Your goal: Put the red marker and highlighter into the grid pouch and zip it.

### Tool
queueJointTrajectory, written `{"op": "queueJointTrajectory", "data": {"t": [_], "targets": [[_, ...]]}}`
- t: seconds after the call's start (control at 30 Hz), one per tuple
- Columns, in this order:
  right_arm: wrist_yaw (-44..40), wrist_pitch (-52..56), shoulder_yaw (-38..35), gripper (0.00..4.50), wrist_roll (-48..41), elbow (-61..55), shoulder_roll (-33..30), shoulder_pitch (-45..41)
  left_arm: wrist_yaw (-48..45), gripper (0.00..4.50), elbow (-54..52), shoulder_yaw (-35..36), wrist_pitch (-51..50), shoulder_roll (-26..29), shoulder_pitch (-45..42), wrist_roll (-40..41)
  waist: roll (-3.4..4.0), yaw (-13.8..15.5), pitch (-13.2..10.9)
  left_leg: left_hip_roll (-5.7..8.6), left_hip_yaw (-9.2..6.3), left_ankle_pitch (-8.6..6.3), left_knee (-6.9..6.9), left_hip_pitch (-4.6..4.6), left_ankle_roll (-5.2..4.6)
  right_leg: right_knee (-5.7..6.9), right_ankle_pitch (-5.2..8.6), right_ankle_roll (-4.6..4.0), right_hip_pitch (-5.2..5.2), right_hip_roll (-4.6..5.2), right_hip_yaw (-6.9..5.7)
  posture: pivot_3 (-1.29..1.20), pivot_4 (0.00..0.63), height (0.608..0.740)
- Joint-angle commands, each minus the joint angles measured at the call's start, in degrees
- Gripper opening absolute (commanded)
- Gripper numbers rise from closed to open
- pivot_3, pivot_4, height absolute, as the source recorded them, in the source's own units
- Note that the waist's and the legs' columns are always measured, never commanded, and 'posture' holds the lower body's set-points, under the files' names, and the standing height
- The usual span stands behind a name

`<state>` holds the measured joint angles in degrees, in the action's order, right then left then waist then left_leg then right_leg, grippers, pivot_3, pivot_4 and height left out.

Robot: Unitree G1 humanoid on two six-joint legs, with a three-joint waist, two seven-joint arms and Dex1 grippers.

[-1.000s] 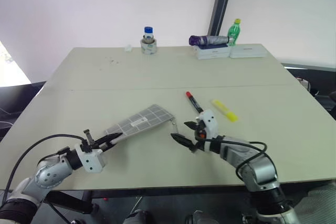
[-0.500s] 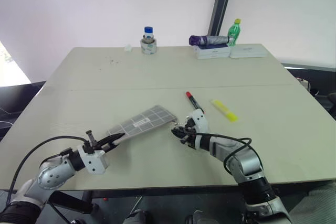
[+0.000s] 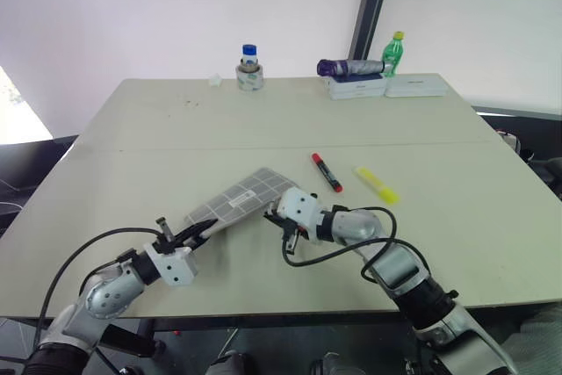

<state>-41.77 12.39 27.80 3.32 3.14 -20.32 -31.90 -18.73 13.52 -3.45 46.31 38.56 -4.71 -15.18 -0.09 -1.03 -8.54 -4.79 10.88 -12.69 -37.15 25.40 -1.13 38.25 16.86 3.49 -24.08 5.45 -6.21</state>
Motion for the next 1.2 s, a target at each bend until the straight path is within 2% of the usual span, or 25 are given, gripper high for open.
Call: {"op": "queueJointTrajectory", "data": {"t": [0.03,0.23,0.47,0.7,1.0,1.2], "targets": [[-2.09,-7.14,2.16,0.07,2.23,0.80,1.38,-2.51,1.43,0.00,-3.77,1.30,-3.49,-1.28,-0.26,-0.69,0.00,0.00,0.00,0.00,0.00,0.01,0.00,0.00,0.02,0.00,0.00,0.00,0.00,0.00,0.00,0.00,0.150,0.740],[-8.25,-19.59,3.84,0.07,1.68,3.30,2.49,-3.84,2.50,0.00,-5.81,1.58,-8.03,-3.45,-0.80,-1.11,0.00,0.03,0.00,0.00,0.00,0.07,0.00,0.00,0.12,0.01,0.00,0.00,0.01,-0.01,0.00,0.00,0.150,0.740],[-14.00,-28.84,4.19,0.07,1.23,7.59,3.48,-6.19,2.42,0.00,-6.14,0.01,-9.54,-5.01,-2.48,-2.64,-0.01,0.07,0.00,0.00,0.00,0.09,-0.02,-0.02,0.15,0.01,0.00,0.01,0.03,-0.02,0.00,0.00,0.150,0.740],[-7.79,-23.73,0.54,0.07,5.82,12.90,5.00,-8.73,1.28,0.00,-6.06,-0.81,-6.24,-3.26,-2.06,-4.49,0.00,-0.02,0.00,-0.01,0.01,0.14,-0.02,-0.01,0.23,0.06,0.00,0.00,0.00,-0.02,0.01,0.00,0.150,0.740],[-13.98,-25.53,-0.28,0.07,0.56,10.00,5.15,-8.17,2.86,0.00,-5.88,-0.26,-6.54,-2.90,-1.83,-5.69,0.00,0.02,0.00,-0.01,0.01,0.14,-0.02,-0.01,0.23,0.06,0.00,0.00,0.00,-0.01,0.01,0.00,0.150,0.740],[-12.37,-26.79,0.29,0.07,3.25,10.94,5.87,-8.37,2.52,0.00,-6.07,-0.44,-7.62,-3.55,-2.62,-5.08,0.00,0.03,0.00,-0.01,0.02,0.14,-0.02,-0.01,0.23,0.07,0.00,0.00,0.00,-0.01,0.01,0.00,0.150,0.740]]}}
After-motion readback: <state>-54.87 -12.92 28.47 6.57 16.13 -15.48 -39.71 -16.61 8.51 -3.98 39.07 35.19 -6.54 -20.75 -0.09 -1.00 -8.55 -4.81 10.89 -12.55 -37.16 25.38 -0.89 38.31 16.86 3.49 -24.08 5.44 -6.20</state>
